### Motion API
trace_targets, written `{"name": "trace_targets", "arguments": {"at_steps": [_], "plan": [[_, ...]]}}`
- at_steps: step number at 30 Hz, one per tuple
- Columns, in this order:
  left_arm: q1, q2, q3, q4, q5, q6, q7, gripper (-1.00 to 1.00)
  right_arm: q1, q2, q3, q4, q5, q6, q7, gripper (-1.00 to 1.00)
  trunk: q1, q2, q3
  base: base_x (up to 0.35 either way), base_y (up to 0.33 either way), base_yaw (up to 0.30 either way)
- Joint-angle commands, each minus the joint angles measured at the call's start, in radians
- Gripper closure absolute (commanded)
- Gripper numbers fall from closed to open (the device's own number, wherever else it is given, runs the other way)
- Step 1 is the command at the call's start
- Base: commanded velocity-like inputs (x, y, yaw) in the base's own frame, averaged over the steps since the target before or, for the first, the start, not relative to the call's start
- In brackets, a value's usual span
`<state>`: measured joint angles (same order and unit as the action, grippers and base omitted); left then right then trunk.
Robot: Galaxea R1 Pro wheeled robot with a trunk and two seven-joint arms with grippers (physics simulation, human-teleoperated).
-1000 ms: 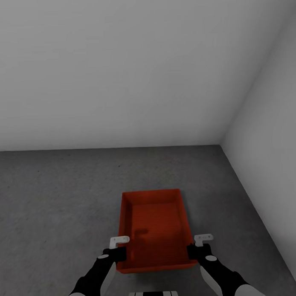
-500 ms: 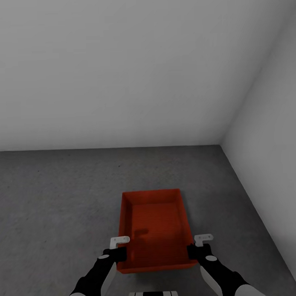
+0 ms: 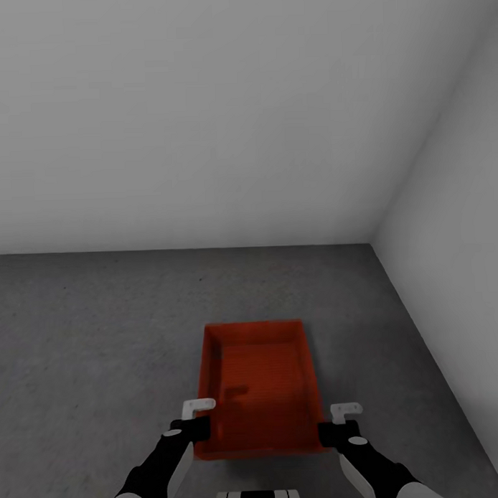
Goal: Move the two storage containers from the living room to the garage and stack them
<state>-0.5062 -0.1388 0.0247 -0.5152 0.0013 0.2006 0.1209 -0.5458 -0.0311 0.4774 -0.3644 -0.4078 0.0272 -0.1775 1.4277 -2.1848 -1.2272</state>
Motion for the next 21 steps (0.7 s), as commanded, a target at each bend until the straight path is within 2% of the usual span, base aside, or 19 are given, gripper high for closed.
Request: {"name": "trace_targets", "arguments": {"at_steps": [1,21], "plan": [[0.000,-0.001,0.003,-0.002,0.000,0.005,0.002,-1.00,0.000,-0.001,0.008,-0.002,-0.008,0.003,-0.007,-1.00,0.000,0.000,-0.001,0.000,0.000,0.000],[0.000,-0.001,0.004,-0.002,0.001,0.003,0.003,-1.00,0.000,-0.001,0.006,-0.002,-0.010,0.008,-0.007,-1.00,0.000,0.000,-0.001,0.000,0.000,0.000]]}}
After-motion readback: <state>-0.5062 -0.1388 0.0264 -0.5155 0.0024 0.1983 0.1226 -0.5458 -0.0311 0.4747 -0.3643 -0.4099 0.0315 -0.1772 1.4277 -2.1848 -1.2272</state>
